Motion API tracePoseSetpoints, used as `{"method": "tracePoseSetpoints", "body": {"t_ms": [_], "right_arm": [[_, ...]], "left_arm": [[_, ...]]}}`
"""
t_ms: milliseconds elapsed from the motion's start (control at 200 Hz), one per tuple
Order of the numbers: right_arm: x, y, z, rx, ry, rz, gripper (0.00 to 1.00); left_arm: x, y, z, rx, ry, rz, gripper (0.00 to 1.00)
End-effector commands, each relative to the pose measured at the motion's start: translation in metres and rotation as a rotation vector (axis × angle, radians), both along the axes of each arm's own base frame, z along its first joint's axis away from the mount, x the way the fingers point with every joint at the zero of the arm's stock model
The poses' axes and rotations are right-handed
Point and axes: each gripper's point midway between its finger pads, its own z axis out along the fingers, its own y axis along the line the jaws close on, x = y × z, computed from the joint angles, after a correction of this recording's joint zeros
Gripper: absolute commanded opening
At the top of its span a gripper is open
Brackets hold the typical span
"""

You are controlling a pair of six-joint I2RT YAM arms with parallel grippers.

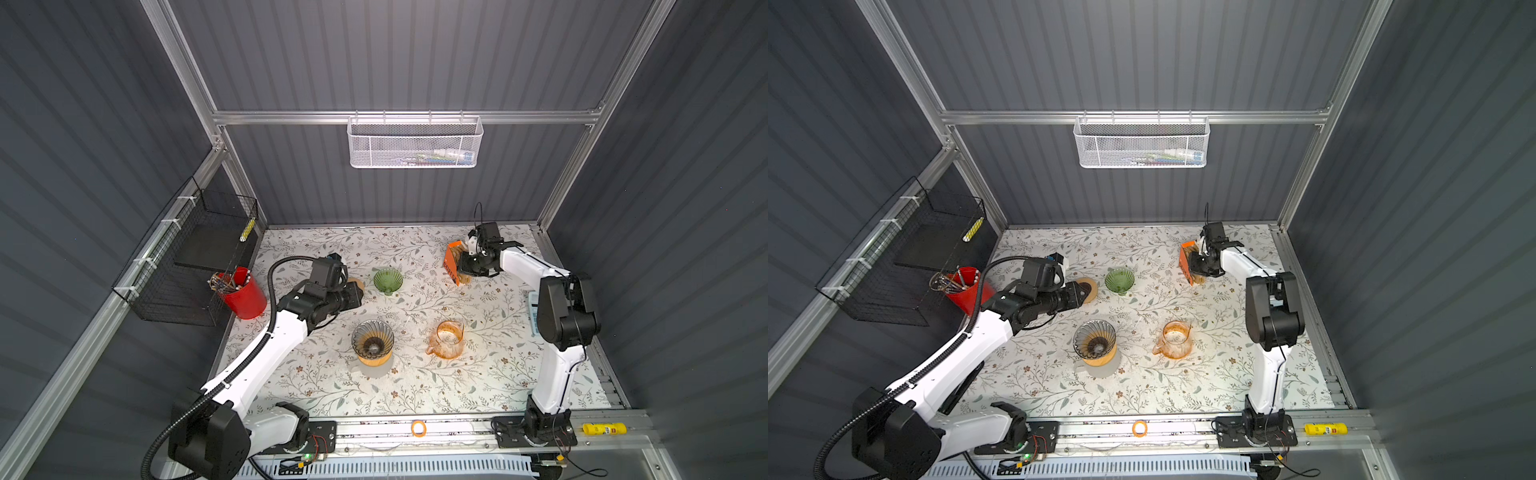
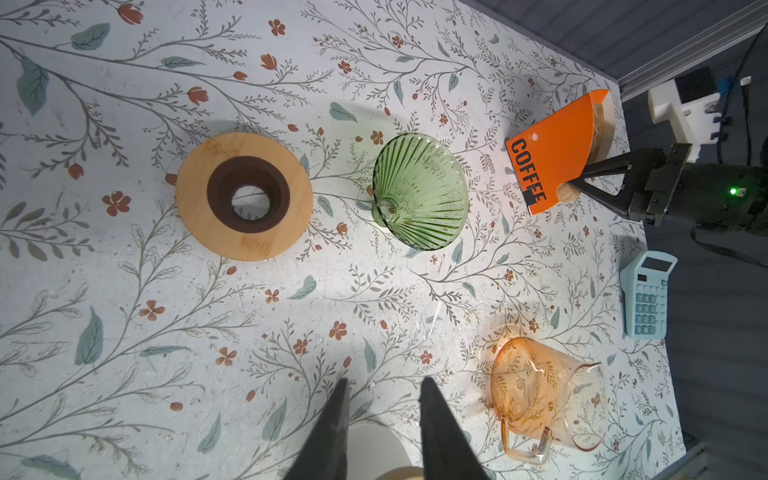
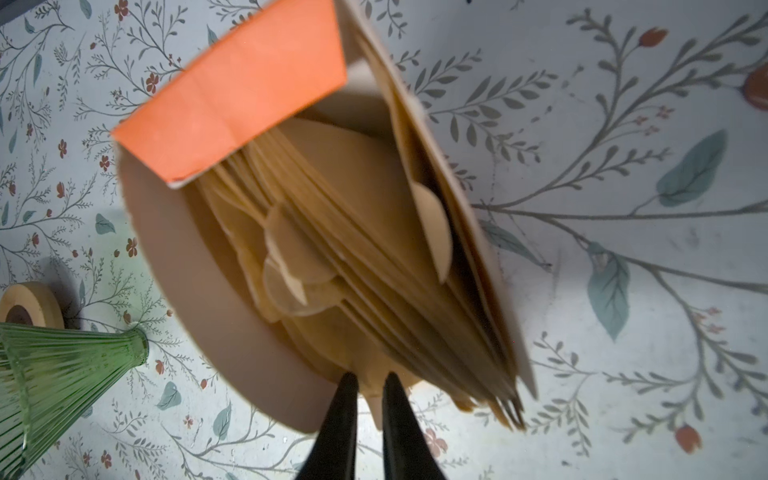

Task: Place the coffee filter in the dripper

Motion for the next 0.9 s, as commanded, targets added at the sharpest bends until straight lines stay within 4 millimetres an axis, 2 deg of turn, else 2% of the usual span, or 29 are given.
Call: {"method": "tracePoseSetpoints", "body": {"t_ms": [0,235,430,896], "right_arm": [[0.003,0.003,-0.006,0.011,0.015,0.000,0.17],[0.005,0.003,-0.007,0.012,0.016,-0.002,0.14],[0.005,0.002,-0.005,0.008,0.013,-0.005,0.00],[-0.011,-0.006,0.012,-0.023,0.001,-0.021,0.00]], "left_arm": [[-0.007,0.005,0.000,0.015,0.006,0.005,0.30],[-0.007,0.005,0.001,0.015,0.003,0.005,0.30],[-0.007,0.005,0.001,0.017,0.003,0.004,0.30],[-0.008,0.004,0.006,0.001,-0.011,0.001,0.30]]}}
